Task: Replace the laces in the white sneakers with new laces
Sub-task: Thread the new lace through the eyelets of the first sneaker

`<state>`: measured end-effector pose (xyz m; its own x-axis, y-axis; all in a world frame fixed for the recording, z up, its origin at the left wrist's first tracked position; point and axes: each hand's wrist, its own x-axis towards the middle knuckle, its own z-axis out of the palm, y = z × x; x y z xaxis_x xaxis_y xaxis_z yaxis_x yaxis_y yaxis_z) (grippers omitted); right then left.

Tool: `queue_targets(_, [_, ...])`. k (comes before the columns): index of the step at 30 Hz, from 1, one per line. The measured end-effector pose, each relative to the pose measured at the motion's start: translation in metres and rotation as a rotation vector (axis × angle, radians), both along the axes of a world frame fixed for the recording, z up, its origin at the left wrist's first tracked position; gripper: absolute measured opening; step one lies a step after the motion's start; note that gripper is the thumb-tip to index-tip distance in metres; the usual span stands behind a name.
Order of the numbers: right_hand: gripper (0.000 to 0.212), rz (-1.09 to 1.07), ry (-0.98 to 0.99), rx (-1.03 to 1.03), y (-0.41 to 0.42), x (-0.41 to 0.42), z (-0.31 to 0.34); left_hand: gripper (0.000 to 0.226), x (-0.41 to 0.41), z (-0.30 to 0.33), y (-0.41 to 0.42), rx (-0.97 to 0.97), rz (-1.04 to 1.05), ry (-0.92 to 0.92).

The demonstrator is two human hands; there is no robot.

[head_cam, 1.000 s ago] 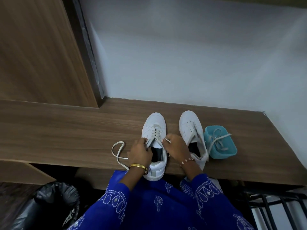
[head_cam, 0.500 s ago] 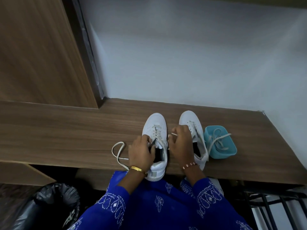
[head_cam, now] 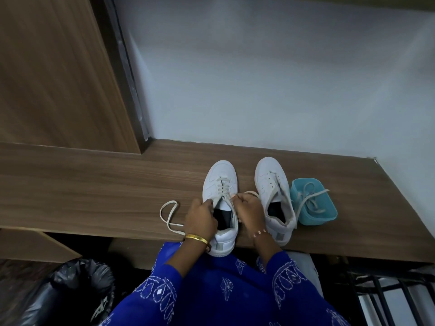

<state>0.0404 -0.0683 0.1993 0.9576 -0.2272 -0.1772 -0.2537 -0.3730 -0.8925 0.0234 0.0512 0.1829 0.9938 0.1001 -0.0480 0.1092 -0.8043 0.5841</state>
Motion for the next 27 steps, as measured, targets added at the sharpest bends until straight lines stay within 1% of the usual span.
queue_targets(1, [0.027, -0.035, 0.002, 0.131, 0.001, 0.001, 0.003, 0.041, 0.002, 0.000, 0.000, -0.050, 0.019, 0.007])
queue_targets(2, [0.022, -0.077, 0.009, 0.251, 0.003, 0.001, 0.006, 0.039, 0.004, 0.000, 0.000, -0.143, 0.048, 0.016])
queue_targets(3, [0.018, -0.116, 0.015, 0.347, 0.005, 0.002, 0.009, 0.034, 0.007, 0.000, 0.000, -0.288, 0.079, 0.024])
queue_targets(4, [0.018, -0.145, 0.020, 0.411, 0.006, 0.003, 0.011, 0.028, 0.010, 0.001, -0.001, -0.481, 0.118, 0.027])
queue_targets(6, [0.021, -0.177, 0.039, 0.485, 0.006, 0.005, 0.011, 0.016, 0.014, 0.007, -0.003, -0.883, 0.256, 0.075])
queue_targets(7, [0.022, -0.192, 0.054, 0.528, 0.005, 0.005, 0.010, 0.012, 0.017, 0.010, -0.004, -1.039, 0.330, 0.111])
queue_targets(9, [0.023, -0.218, 0.084, 0.638, 0.001, 0.004, 0.008, 0.016, 0.023, 0.014, -0.004, -1.212, 0.453, 0.171])
queue_targets(11, [0.019, -0.244, 0.115, 0.728, -0.001, 0.003, 0.006, 0.021, 0.028, 0.014, -0.001, -1.309, 0.526, 0.207])
queue_targets(13, [0.016, -0.281, 0.141, 0.799, -0.001, 0.004, 0.005, 0.020, 0.029, 0.011, 0.004, -1.406, 0.563, 0.250])
queue_targets(15, [0.014, -0.315, 0.163, 0.844, 0.000, 0.005, 0.003, 0.024, 0.028, 0.008, 0.008, -1.502, 0.609, 0.260])
queue_targets(17, [0.012, -0.338, 0.181, 0.862, 0.000, 0.005, 0.000, 0.026, 0.027, 0.010, 0.010, -1.553, 0.635, 0.269])
queue_targets(20, [0.019, -0.343, 0.210, 0.885, -0.002, 0.006, -0.001, 0.027, 0.026, 0.017, 0.012, -1.534, 0.607, 0.301])
queue_targets(23, [0.013, -0.295, 0.215, 0.883, -0.007, 0.008, 0.006, 0.026, 0.027, 0.018, 0.016, -1.514, 0.549, 0.321])
queue_targets(27, [0.017, -0.250, 0.136, 0.849, -0.010, 0.014, 0.028, 0.026, 0.037, 0.031, 0.021, -1.499, 0.474, 0.252])
